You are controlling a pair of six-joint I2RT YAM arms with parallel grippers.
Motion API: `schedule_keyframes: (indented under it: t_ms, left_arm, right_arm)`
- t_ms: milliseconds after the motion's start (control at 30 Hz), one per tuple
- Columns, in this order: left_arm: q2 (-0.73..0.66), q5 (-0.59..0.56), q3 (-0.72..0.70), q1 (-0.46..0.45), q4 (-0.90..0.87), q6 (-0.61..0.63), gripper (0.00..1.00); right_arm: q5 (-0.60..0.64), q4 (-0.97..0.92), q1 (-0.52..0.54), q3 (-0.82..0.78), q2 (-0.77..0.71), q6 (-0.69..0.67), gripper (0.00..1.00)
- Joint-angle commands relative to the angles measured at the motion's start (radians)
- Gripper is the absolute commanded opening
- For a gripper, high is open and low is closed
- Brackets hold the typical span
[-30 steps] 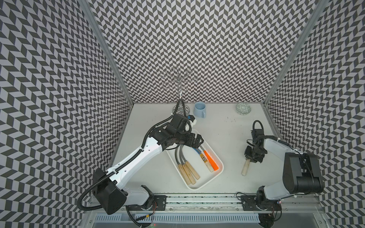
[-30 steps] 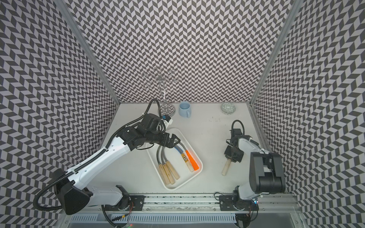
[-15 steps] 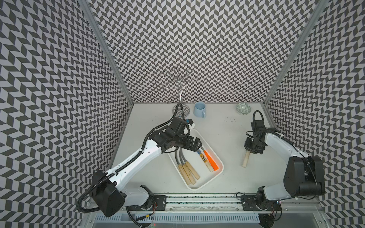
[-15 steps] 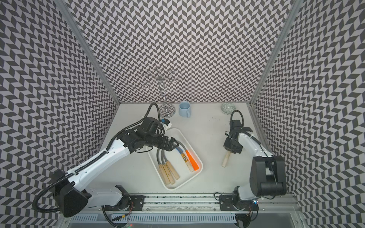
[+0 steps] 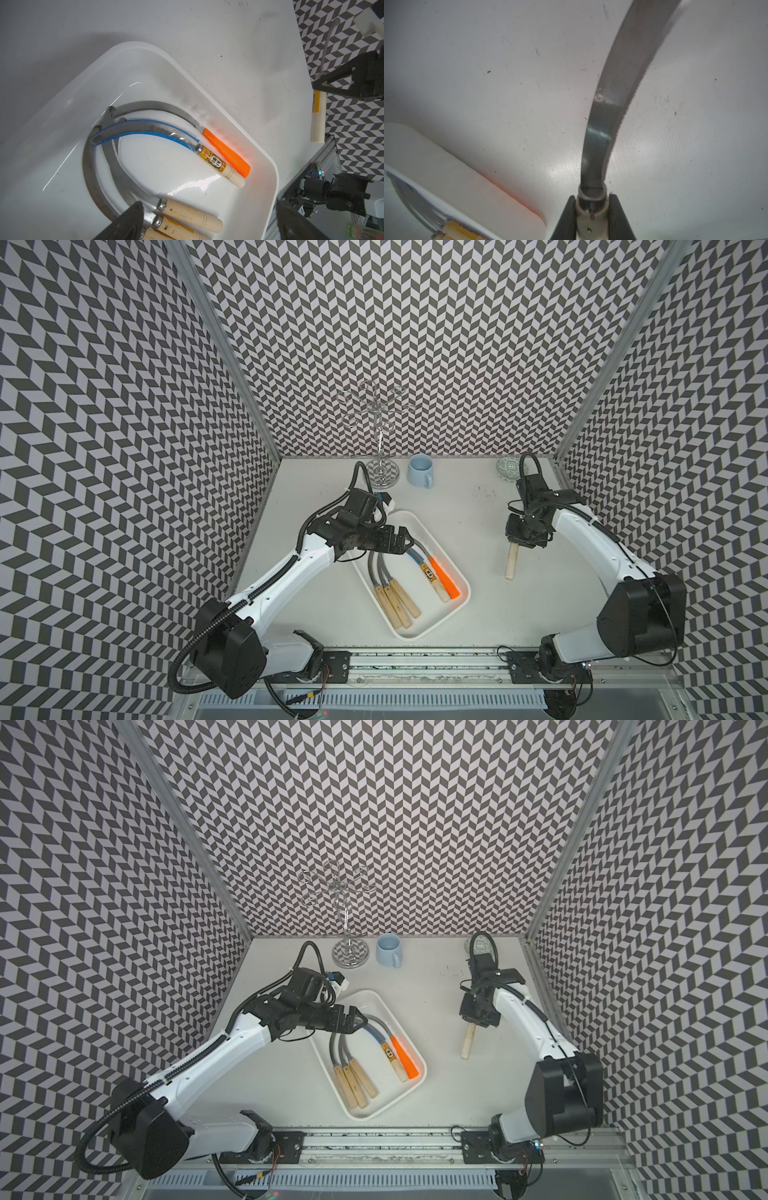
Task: Put small sickles into storage boxes
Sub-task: Pick up the sickle at the center of the board, then place the sickle in the storage box.
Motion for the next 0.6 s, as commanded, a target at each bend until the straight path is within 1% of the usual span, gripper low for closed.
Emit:
schedule_keyframes:
  t_ms: [0,200,233,367,567]
  left_arm:
    - [-0.050,0.021,-0.015,0.022,0.026,-0.013,1.00]
    - [-0.080,-0.011,-0.037,0.023,0.034,-0.021,1.00]
    - [-0.084,-0.005,-0.040,0.026,0.036,-0.047,0.99]
    - [-0.117,-0.006,-0.072,0.035,0.057,-0.084,1.00]
    - [-0.186,-0.016,-0.147,0.058,0.070,-0.165,1.00]
  right_arm:
    - [-0.002,-0.053,0.043,0.062,-0.005,0.005,0.13]
    - [-0.003,-0.092,0.142,0.175,0.048,0.034,0.13]
    - [-0.004,-0.095,0.159,0.189,0.055,0.039,0.13]
    - [-0.010,-0.110,0.227,0.255,0.094,0.047,0.13]
    - [-0.001,-0.135,0.331,0.334,0.160,0.018,0.13]
